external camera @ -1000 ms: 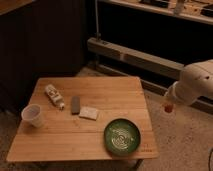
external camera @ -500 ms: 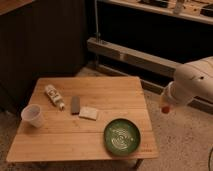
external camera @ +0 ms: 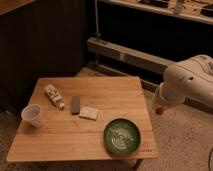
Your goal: Place the pepper in the ceramic bowl
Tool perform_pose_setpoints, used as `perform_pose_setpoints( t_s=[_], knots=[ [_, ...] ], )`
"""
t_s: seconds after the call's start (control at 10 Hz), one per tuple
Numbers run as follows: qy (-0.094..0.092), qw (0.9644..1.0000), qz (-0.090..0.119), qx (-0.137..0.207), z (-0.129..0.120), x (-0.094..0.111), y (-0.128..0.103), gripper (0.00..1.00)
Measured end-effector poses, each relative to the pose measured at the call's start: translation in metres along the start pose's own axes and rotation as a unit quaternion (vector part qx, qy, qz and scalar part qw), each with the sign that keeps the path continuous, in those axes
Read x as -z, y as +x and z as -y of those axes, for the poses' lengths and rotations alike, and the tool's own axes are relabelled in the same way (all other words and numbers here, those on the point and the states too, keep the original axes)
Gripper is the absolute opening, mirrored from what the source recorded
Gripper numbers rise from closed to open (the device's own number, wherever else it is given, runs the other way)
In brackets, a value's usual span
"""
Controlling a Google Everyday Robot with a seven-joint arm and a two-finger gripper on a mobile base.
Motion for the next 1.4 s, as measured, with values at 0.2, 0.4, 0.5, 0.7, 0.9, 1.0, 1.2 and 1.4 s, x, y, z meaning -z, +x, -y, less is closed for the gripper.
perform_pose_setpoints(
  t_s=[0.2, 0.4, 0.5, 0.7, 0.9, 1.0, 1.2, 1.4],
  knots=[
    [-0.001, 0.9998, 0.001, 0.021, 0.026, -0.001, -0.006, 0.23],
    [-0.003, 0.9997, 0.003, 0.025, 0.033, -0.002, -0.008, 0.25],
    [-0.005, 0.9994, 0.004, 0.034, 0.032, -0.002, -0.014, 0.22],
    [-0.004, 0.9991, 0.006, 0.042, 0.044, -0.008, -0.026, 0.07],
    [-0.005, 0.9994, 0.008, 0.032, 0.042, -0.013, -0.041, 0.02],
    [-0.007, 0.9995, 0.010, 0.031, 0.042, -0.014, -0.046, 0.02],
    [-0.010, 0.9992, 0.012, 0.036, 0.051, -0.020, -0.051, 0.02],
    [-0.015, 0.9989, 0.012, 0.043, 0.059, -0.023, -0.054, 0.02]
  ],
)
